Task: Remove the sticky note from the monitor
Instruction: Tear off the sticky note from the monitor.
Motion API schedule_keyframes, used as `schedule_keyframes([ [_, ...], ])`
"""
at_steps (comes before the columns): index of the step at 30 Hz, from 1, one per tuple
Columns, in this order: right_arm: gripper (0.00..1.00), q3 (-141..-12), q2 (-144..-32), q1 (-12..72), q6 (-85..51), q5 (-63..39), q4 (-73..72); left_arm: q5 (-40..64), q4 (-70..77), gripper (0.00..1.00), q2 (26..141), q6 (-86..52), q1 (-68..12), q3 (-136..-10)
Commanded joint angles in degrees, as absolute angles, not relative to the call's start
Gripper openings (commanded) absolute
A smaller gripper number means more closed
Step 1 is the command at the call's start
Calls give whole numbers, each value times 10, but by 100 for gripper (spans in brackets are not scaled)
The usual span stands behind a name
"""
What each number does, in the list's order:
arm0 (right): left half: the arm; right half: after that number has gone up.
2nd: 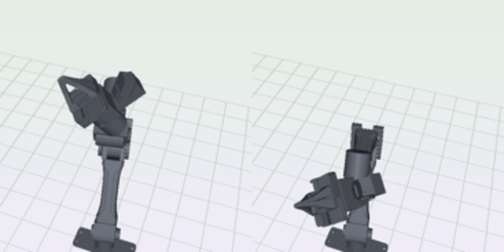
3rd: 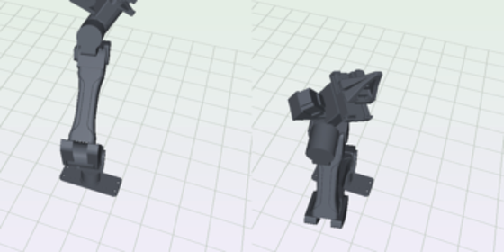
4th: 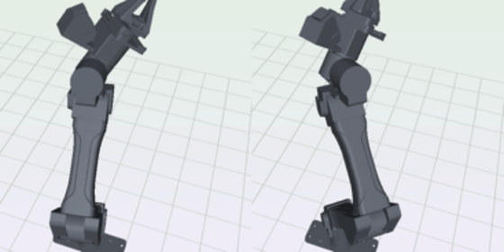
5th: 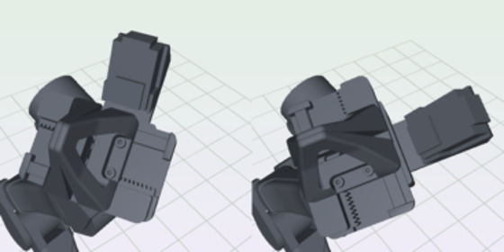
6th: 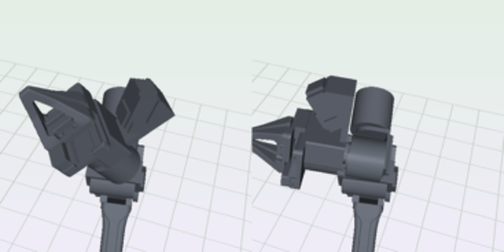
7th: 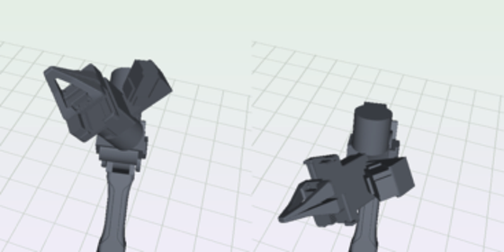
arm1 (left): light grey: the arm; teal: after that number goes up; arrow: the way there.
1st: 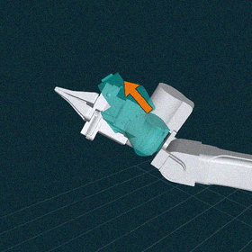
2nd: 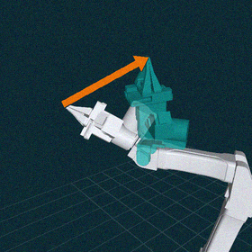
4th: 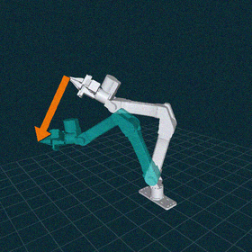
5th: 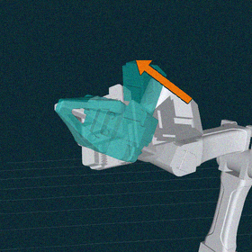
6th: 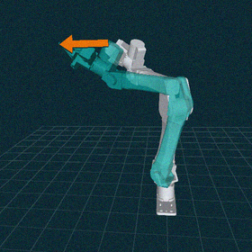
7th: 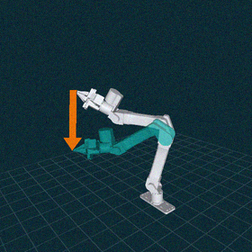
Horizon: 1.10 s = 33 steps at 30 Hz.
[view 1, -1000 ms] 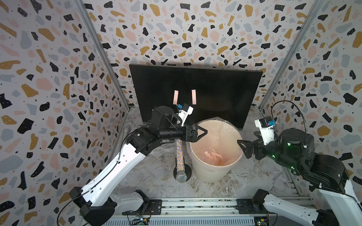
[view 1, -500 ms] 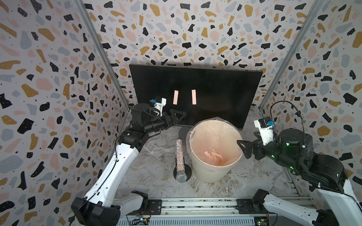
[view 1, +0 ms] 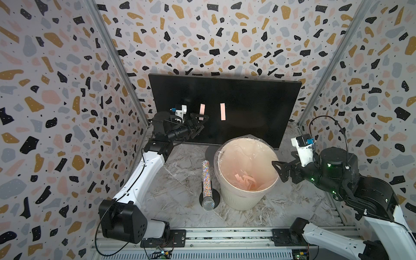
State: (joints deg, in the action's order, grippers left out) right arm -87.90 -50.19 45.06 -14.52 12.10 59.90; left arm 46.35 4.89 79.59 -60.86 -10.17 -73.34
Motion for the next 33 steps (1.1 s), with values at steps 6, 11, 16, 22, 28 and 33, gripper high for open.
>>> schedule_keyframes([
  [6,100,-885,-507,449,-138,128,591,485,128,65,812,-647,-98,-768],
  [11,100,-887,-509,449,-136,128,591,488,128,43,811,-648,-98,-772],
  [16,100,-892,-509,449,-134,127,591,490,128,22,806,-648,-98,-769],
  [22,100,-895,-509,449,-134,124,591,488,126,1,796,-648,-98,-754],
  [28,100,-896,-509,449,-132,126,591,488,108,0,784,-633,-98,-743],
  [33,100,-897,-509,449,-129,127,591,489,97,0,772,-622,-98,-728],
])
